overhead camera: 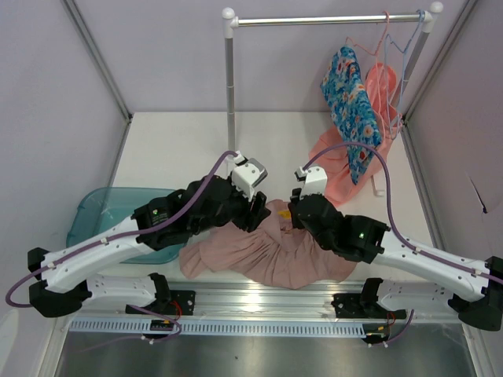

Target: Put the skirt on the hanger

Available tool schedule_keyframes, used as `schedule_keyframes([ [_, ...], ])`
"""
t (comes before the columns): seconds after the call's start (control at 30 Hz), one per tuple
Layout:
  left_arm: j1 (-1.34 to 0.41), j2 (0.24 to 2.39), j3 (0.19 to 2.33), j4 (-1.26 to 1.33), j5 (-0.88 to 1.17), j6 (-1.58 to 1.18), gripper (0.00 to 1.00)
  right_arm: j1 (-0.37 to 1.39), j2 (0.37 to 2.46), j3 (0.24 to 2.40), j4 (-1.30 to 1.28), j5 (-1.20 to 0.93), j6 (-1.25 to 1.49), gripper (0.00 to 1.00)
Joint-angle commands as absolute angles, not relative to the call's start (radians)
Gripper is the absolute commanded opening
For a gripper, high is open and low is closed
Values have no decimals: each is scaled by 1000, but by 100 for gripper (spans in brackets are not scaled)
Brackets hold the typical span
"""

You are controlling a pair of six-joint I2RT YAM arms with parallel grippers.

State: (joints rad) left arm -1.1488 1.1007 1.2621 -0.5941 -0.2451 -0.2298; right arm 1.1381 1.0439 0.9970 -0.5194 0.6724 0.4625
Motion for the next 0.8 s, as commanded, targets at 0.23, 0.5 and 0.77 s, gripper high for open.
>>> schedule_keyframes([
  [0.23,-1149,1155,1307,-641,-68,-95,57,1144,989,1106,-502,641,439,0],
  [0.5,-1149,1210,1307,-641,-41,-87,51,1144,973,1135,-515,634,417,0],
  [0.77,-1149,1204,1282,-586,-8,-115,0,1143,968,1149,-502,621,399,0],
])
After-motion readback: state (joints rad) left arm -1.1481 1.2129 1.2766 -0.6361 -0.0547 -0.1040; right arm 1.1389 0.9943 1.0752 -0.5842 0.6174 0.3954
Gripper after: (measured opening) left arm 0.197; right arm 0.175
